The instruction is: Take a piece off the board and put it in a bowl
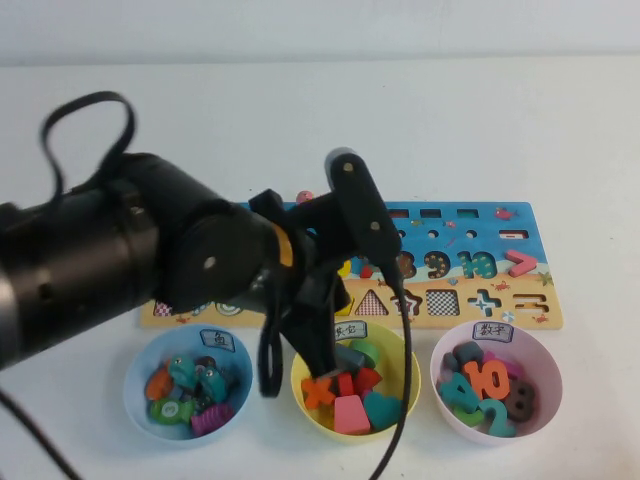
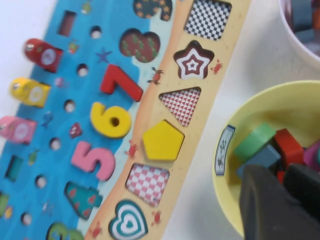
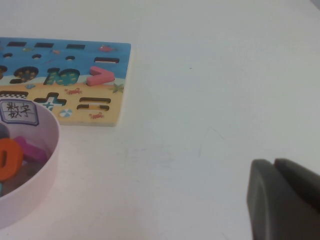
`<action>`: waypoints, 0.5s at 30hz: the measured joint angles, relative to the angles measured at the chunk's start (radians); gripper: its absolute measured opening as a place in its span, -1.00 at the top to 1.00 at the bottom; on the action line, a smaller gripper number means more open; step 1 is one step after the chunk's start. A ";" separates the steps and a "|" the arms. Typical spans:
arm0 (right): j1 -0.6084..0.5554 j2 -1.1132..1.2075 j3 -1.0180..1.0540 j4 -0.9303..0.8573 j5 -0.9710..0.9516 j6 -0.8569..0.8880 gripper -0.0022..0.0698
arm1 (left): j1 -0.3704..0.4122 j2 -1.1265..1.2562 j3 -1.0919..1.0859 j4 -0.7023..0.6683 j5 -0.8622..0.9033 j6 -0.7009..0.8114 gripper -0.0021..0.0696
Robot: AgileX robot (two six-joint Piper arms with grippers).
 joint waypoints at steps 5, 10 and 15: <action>0.000 0.000 0.000 0.000 0.000 0.000 0.99 | 0.002 -0.172 0.084 -0.025 -0.028 -0.065 0.92; 0.000 0.000 0.000 0.000 0.000 0.000 0.99 | 0.002 -0.336 0.169 -0.105 -0.080 -0.117 0.94; 0.000 0.000 0.000 0.000 0.000 0.000 0.99 | 0.002 -0.429 0.193 -0.096 -0.054 -0.180 0.95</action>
